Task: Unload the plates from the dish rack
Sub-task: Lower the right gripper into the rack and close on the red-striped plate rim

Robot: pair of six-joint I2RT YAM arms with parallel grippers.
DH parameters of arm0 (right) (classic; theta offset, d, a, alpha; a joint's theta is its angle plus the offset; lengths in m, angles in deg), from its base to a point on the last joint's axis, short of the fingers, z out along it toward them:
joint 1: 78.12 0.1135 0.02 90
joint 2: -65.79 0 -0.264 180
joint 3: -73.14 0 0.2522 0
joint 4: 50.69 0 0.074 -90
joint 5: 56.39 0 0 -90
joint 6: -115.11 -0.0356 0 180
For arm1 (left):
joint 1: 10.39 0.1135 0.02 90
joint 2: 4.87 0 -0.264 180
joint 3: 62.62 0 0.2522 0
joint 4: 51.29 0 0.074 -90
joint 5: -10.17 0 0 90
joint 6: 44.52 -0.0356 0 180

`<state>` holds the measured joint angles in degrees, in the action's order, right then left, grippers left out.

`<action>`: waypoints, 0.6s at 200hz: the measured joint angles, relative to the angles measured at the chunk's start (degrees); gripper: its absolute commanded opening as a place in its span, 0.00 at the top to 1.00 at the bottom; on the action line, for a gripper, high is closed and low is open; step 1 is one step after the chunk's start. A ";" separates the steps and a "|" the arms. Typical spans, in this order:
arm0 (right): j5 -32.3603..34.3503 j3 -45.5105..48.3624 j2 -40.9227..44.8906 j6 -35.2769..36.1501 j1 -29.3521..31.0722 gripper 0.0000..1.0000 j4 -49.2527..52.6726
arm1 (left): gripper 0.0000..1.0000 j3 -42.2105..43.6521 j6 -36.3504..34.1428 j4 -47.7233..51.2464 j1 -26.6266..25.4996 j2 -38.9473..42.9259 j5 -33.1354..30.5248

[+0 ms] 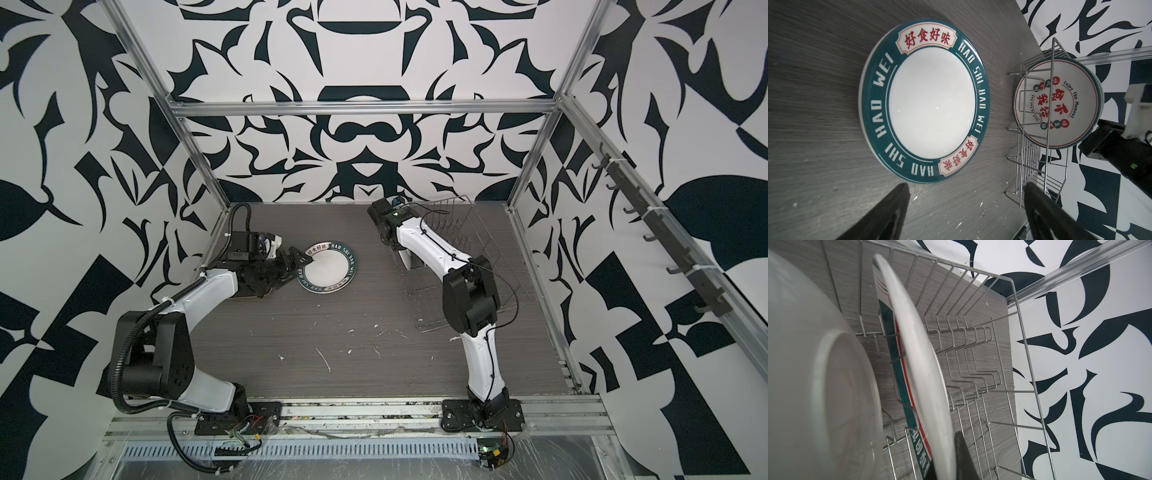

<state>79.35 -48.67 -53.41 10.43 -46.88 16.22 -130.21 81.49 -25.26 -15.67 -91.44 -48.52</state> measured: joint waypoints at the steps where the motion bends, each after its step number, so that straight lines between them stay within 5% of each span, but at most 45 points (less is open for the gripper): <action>1: 0.00 -0.07 -0.04 0.00 0.00 1.00 0.04 | 0.09 0.00 0.00 0.00 0.00 0.00 0.00; 120: 8.48 -3.30 -1.75 2.86 3.15 1.00 1.36 | 0.09 0.00 -0.02 0.17 -0.11 0.74 0.00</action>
<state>87.83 -51.97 -55.16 13.30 -43.73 17.57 -130.21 81.46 -25.08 -15.78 -90.70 -48.52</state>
